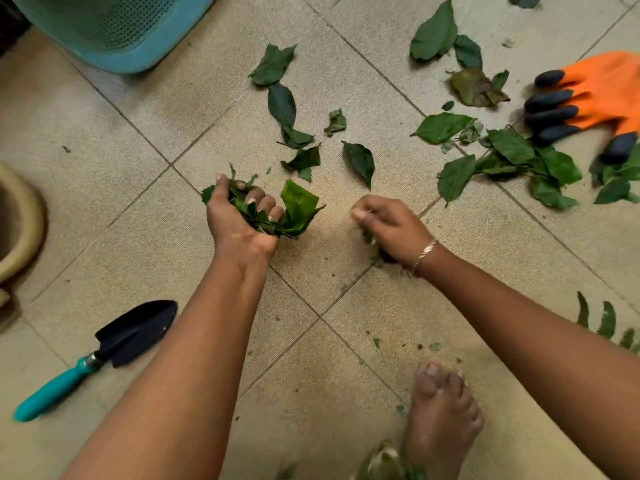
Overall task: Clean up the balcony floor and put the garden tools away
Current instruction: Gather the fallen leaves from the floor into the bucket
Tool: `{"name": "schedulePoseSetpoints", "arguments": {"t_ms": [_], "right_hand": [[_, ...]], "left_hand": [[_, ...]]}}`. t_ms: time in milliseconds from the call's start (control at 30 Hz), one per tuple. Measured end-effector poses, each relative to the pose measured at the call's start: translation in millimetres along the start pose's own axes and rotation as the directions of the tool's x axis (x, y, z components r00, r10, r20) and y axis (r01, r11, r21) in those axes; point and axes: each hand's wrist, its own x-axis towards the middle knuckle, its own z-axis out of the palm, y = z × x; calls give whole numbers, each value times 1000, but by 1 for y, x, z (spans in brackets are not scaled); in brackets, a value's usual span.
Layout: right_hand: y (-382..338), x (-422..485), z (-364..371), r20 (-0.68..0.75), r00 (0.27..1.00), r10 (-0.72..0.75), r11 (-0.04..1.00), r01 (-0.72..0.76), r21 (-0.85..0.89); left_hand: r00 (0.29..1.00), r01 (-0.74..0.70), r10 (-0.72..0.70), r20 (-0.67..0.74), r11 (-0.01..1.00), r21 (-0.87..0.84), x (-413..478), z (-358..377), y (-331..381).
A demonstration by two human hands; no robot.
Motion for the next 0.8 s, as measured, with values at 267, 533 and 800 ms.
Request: {"name": "schedulePoseSetpoints", "arguments": {"t_ms": [267,533,800], "right_hand": [[-33,-69,-22,-251,902,352,725,-93,682],[-202,-145,-60,-166,868,469,321,7,947],[-415,-264,-149,-203,913,355,87,183,979]], "left_hand": [[997,71,-71,-8,991,112,-83,14,31],[981,191,-192,6,980,62,-239,66,69],[962,230,-249,109,960,158,-453,186,147]]}}
